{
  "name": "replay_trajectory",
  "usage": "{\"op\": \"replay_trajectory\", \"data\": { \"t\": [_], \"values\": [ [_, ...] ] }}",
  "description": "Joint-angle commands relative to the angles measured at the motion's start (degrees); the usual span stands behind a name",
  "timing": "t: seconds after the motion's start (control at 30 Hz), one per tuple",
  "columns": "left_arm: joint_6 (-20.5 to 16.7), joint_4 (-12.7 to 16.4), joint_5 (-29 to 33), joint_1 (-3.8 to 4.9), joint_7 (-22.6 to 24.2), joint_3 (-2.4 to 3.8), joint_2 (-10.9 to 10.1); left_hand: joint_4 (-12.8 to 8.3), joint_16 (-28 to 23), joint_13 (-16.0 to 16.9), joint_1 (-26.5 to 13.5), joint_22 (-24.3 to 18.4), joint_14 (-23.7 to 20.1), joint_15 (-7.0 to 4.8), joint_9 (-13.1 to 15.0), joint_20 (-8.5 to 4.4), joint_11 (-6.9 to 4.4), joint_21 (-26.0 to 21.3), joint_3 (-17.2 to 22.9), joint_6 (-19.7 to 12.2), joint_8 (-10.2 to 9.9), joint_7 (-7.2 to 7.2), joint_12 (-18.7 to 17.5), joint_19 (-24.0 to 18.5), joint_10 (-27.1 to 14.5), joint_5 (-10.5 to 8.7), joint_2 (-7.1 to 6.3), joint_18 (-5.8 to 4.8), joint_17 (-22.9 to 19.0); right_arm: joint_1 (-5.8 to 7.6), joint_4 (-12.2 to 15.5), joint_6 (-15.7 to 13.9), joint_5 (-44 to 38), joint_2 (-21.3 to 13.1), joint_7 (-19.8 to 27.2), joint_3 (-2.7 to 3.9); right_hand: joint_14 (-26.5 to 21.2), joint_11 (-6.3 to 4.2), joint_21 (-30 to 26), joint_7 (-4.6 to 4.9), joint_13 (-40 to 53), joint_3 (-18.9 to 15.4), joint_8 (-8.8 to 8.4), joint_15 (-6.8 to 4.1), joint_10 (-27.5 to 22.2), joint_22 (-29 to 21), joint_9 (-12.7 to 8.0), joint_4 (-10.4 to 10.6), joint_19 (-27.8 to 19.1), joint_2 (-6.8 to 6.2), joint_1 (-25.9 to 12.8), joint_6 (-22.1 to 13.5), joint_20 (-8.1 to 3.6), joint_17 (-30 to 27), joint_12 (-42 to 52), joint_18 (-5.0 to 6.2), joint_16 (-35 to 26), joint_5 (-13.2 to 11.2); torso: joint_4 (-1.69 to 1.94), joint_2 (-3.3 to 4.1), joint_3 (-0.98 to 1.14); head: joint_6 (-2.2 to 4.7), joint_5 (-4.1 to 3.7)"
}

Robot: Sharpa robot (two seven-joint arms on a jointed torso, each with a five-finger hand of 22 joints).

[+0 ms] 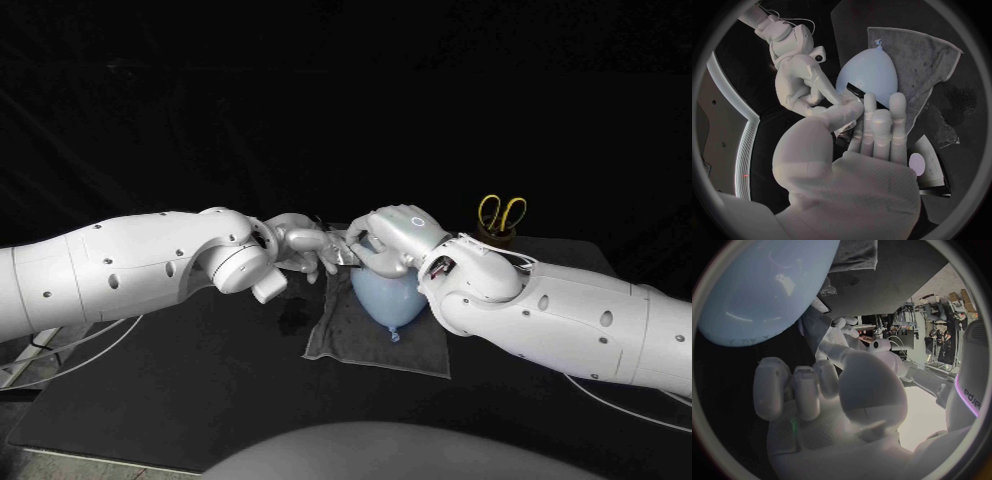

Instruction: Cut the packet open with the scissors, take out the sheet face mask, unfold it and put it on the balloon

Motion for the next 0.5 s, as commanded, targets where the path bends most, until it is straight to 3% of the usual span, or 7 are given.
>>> {"op": "replay_trajectory", "data": {
  "t": [0.03,0.07,0.17,0.5],
  "values": [
    [0.6,0.1,0.6,0.06,0.7,0.05,0.2,-0.1,-0.3,0.1,-0.1,0.1,-0.5,-0.07,1.2,0.03,-0.09,0.1,0.2,1.5,0.6,1.02,-0.2,-0.4,0.2,0.34,0.59,0.99,0.0,0.08,-0.3,0.1,1.1,0.6,-1.7,0.05,5.1,1.87,-1.2,2.44,4.6,-2.8,-3.71,1.83,-1.6,10.9,-1.6,1.6,1.1,-4.12,-2.5,-4.2,1.42,11.7,-1.7,0.19,-0.4,0.0,0.10,0.06,0.06,0.18,-0.22],
    [0.6,0.1,0.6,0.06,0.7,0.05,0.2,-0.1,-0.3,0.1,-0.1,0.1,-0.5,-0.07,1.2,0.03,-0.09,0.1,0.2,1.5,0.6,1.02,-0.2,-0.4,0.2,0.34,0.59,0.99,0.0,0.08,-0.4,0.4,1.2,0.8,-1.9,0.05,5.1,2.57,-1.6,2.92,4.3,-3.8,-5.32,2.44,-2.1,10.8,-2.4,2.2,0.9,-5.11,-2.7,-6.0,1.86,11.6,-2.2,0.24,-0.4,0.0,0.10,0.06,0.05,0.18,-0.22],
    [0.7,0.1,0.6,0.06,0.8,0.05,0.3,-0.1,-0.3,0.1,-0.1,0.1,-0.5,-0.07,1.2,0.03,-0.09,0.1,0.2,1.5,0.6,1.02,-0.2,-0.4,0.2,0.34,0.59,0.99,0.0,0.14,-1.0,1.8,1.5,1.5,-2.5,0.05,5.0,3.07,-2.3,3.31,4.0,-5.6,-6.44,2.95,-2.7,10.6,-3.0,3.8,0.7,-5.84,-3.2,-6.2,2.51,11.4,-2.5,0.39,-0.6,0.0,0.10,0.09,-0.04,0.22,-0.31],
    [1.0,0.4,0.6,0.06,0.9,0.05,0.5,-0.1,-0.3,0.2,-0.1,0.2,-0.6,-0.03,1.2,0.05,-0.05,0.3,0.3,1.4,0.5,1.07,-0.2,-0.5,0.1,0.31,0.66,0.99,-0.1,0.25,-2.3,7.5,1.5,3.2,-4.1,0.04,4.9,3.23,-2.8,3.47,3.7,-6.6,-7.59,3.15,-3.2,10.5,-3.8,4.6,0.4,-5.66,-1.0,-5.6,3.17,11.2,-2.6,0.64,-0.6,0.0,0.17,0.06,-0.05,0.07,-0.28]
  ]
}}
